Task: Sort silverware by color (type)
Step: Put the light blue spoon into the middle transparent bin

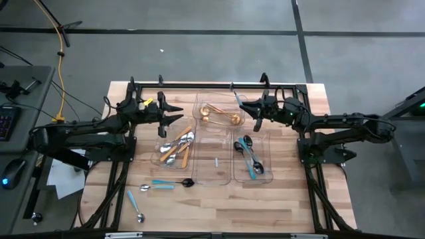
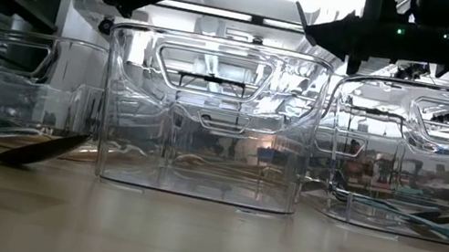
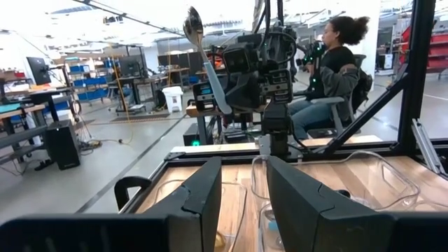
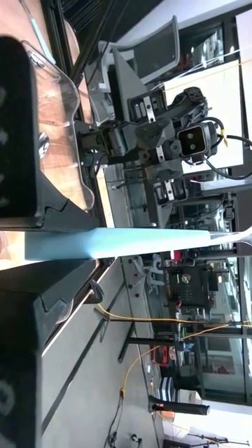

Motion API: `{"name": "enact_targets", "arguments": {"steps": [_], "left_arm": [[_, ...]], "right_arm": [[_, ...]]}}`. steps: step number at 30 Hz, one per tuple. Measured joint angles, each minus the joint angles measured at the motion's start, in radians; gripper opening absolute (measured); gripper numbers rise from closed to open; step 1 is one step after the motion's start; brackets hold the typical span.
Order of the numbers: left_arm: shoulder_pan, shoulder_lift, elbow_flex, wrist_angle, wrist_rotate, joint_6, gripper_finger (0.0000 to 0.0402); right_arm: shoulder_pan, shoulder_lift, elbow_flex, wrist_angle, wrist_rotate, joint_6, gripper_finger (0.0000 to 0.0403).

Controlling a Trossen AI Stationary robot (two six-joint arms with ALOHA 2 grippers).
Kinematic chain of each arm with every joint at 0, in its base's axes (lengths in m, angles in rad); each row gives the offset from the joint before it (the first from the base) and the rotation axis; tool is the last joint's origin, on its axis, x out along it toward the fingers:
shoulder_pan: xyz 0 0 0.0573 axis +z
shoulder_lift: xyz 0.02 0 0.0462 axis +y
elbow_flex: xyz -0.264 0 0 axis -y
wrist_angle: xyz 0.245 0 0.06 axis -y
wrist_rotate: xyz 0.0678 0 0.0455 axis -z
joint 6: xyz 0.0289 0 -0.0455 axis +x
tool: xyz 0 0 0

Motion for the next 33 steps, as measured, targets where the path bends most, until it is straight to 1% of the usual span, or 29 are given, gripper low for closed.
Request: {"name": "enact_targets", "arguments": {"steps": [16,25,29,33], "left_arm": [[0.0,0.0,0.0,0.025,0.001,0.0,0.0104],[0.0,0.0,0.0,0.035,0.002,-0.034,0.0104],[-0.01,0.035,0.0,0.137,0.007,-0.075,0.0104],[-0.045,0.119,0.001,0.265,0.01,-0.073,0.0104]], "right_arm": [[0.013,0.0,0.0,-0.011,0.0,0.009,0.003],[0.037,0.0,0.0,-0.002,-0.015,0.011,0.003],[0.062,0.021,0.001,0.048,-0.015,0.011,0.003],[0.083,0.095,0.002,0.141,-0.015,0.018,0.003]]}}
